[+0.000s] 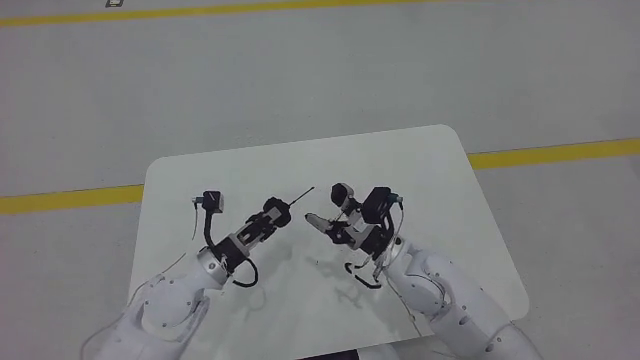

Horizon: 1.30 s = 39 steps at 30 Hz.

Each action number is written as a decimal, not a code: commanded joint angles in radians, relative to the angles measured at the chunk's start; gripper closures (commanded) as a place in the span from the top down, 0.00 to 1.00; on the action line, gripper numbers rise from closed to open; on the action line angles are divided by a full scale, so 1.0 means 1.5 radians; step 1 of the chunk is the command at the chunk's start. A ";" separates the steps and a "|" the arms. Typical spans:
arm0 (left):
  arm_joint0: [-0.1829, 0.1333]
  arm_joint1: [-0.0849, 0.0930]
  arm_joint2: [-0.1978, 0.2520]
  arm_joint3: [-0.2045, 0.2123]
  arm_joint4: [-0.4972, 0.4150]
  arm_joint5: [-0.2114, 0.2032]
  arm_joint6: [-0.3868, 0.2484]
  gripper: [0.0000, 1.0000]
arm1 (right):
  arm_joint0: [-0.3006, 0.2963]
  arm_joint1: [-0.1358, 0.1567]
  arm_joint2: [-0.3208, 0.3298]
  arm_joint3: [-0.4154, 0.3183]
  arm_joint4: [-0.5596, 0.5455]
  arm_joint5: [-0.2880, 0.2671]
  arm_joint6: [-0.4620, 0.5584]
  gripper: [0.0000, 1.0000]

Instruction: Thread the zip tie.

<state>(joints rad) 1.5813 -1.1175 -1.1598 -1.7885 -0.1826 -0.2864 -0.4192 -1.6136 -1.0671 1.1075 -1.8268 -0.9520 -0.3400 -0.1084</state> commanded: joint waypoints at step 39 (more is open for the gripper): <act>-0.022 -0.029 0.056 0.032 -0.463 0.004 -0.061 0.00 | 0.111 -0.034 -0.077 0.142 -0.306 0.089 -0.361 1.00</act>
<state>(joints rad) 1.5487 -1.1609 -1.0755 -1.7404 -0.8772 -0.2797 -0.5110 -1.4465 -1.1182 0.9920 -1.6137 -1.4113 -0.2065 -0.6506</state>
